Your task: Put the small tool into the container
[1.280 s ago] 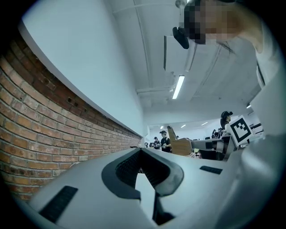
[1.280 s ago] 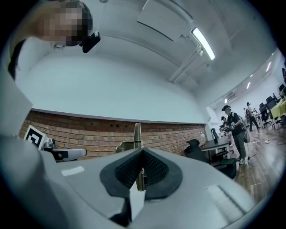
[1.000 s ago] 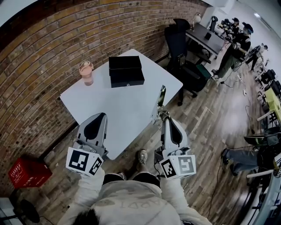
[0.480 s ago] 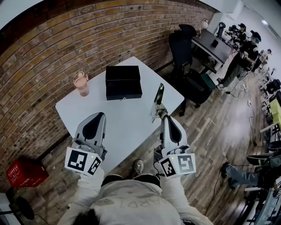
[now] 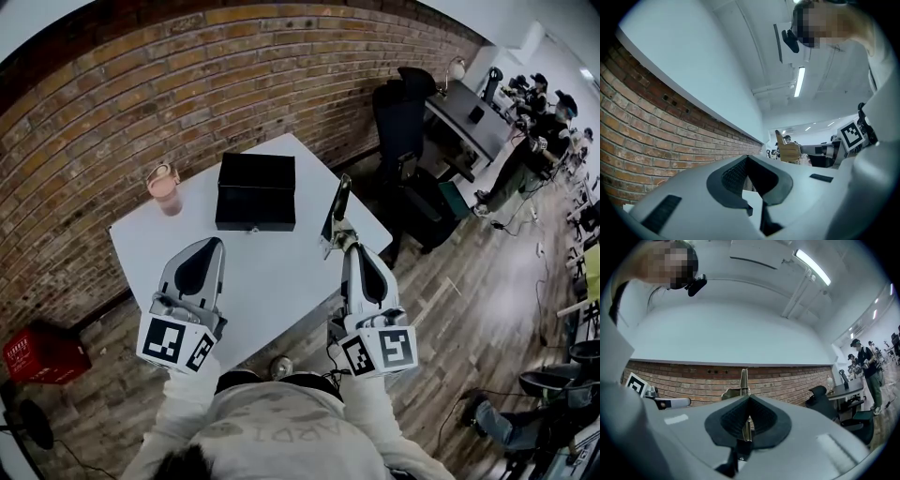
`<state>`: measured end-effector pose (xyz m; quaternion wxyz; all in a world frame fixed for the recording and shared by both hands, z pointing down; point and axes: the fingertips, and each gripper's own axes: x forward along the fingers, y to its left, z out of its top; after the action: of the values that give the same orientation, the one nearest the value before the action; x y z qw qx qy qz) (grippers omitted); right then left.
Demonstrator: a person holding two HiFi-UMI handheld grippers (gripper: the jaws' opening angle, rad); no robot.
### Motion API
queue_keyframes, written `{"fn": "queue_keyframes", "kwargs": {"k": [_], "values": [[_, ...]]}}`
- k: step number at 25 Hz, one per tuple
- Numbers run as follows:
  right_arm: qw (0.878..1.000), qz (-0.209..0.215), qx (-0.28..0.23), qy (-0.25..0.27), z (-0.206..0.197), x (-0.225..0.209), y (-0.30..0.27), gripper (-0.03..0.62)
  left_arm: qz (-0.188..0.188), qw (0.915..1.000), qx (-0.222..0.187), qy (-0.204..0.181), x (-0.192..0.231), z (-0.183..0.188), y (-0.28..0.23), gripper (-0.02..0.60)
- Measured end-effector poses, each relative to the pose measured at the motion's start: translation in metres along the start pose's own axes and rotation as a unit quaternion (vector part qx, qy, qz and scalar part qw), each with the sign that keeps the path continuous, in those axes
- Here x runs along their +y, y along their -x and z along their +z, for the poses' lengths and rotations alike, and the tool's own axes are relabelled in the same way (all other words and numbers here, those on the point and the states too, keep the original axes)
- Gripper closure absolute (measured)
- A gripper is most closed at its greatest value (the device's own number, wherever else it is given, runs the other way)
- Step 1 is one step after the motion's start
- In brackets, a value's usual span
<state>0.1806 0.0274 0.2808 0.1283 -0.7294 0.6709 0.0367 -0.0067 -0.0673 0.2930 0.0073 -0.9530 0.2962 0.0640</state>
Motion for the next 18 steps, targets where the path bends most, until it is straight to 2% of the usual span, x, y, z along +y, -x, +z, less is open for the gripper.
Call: {"fn": "queue_keyframes", "kwargs": {"k": [10,18], "values": [[0.999,0.043,0.006,-0.011,-0.009,-0.043,-0.034,0.585,0.042,0.9991,-0.001,-0.005,-0.008,-0.011,-0.038,0.577],[0.998,0.06,0.016,-0.019,-0.022,-0.05,-0.061,0.585,0.06,0.9981,0.011,-0.005,0.003,-0.021,-0.051,0.577]]}}
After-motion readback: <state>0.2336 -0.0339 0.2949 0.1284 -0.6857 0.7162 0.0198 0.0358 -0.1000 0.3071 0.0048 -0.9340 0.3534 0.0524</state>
